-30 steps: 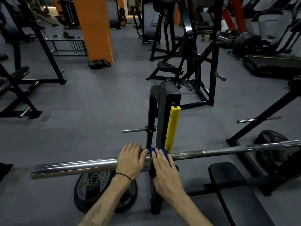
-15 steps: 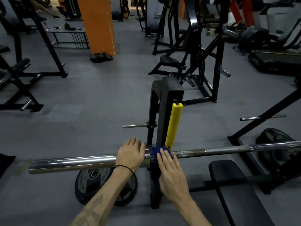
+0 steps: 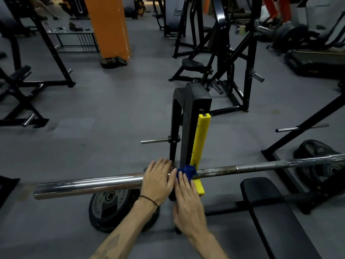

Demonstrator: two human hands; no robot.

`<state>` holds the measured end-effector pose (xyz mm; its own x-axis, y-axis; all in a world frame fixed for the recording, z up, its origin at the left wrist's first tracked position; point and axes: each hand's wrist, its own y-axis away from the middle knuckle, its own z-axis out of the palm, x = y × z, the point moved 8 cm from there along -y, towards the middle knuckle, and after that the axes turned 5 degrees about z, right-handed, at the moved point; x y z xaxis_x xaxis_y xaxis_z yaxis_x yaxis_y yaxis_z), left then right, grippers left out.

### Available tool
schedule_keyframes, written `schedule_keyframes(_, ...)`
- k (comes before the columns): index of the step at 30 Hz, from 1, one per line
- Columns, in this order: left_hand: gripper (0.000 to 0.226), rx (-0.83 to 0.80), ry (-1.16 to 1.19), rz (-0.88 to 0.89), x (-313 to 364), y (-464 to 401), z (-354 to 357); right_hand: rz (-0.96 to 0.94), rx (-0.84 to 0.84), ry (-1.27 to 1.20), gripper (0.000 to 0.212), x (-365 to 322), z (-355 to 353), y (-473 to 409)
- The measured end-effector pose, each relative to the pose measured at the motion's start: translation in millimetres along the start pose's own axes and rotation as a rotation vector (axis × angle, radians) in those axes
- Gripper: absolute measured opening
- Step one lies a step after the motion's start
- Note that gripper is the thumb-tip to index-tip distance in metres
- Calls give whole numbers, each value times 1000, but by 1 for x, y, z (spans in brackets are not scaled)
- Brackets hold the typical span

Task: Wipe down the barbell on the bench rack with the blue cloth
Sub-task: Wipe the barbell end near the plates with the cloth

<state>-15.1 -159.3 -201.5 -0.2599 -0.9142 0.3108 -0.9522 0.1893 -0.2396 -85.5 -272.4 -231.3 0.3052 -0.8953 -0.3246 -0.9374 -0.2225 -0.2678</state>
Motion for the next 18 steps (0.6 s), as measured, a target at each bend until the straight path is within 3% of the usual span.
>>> schedule_keyframes(5, 75, 48, 145, -82, -18, 0, -10, -24, 23, 44, 99, 28, -13, -1)
schedule_keyframes(12, 74, 133, 215, -211, -55, 0, -26, -19, 169, -357, 71, -15, -37, -28)
schedule_keyframes(18, 72, 106, 186, -190, -55, 0, -22, -144, 85, -167, 71, -40, -17, -58)
